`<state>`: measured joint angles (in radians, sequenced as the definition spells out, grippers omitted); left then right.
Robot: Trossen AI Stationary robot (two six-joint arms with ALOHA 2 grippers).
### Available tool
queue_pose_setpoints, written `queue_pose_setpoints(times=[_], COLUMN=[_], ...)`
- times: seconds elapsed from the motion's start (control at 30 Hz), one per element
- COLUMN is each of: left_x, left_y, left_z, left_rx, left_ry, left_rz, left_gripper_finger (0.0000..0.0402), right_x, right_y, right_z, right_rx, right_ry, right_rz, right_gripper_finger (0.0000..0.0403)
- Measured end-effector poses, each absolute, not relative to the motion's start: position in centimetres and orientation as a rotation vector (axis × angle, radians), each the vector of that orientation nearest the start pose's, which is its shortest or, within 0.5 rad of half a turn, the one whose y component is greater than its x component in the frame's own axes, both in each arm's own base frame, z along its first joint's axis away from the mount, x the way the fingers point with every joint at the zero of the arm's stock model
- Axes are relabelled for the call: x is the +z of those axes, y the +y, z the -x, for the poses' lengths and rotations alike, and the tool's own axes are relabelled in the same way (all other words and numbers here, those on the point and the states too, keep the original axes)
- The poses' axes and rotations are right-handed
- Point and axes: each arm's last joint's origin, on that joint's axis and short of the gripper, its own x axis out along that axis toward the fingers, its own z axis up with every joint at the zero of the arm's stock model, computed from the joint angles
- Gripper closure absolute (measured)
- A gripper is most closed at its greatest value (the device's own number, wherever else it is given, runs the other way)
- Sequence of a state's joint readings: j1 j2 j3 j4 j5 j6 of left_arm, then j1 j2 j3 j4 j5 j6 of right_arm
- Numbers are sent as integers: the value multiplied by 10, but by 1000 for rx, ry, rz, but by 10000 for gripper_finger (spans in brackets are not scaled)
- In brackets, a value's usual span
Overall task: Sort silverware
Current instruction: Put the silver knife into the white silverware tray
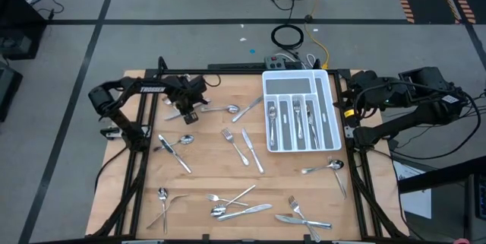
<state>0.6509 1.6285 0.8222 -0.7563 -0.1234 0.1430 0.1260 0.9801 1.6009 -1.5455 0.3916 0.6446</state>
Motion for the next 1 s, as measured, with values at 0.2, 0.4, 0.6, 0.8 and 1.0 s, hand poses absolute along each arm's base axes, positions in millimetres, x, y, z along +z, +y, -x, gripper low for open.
queue_pose_setpoints(times=[0.2,0.4,0.6,0.8,1.0], left_x=[150,163,189,233,287], left_y=[148,141,135,132,128], left_z=[-195,-195,-220,-257,-288], left_rx=[520,544,504,470,466], left_ry=[1517,1478,1380,1182,965], left_rz=[317,328,246,108,-130], left_gripper_finger=[359,359,359,359,359], right_x=[439,439,439,438,438], right_y=[1,1,-1,-2,-2], right_z=[-95,-95,-94,-93,-93], right_rx=[-516,-516,-567,-617,-621], right_ry=[777,778,755,750,749], right_rz=[-348,-327,-288,-300,-306], right_gripper_finger=[218,218,218,218,218])
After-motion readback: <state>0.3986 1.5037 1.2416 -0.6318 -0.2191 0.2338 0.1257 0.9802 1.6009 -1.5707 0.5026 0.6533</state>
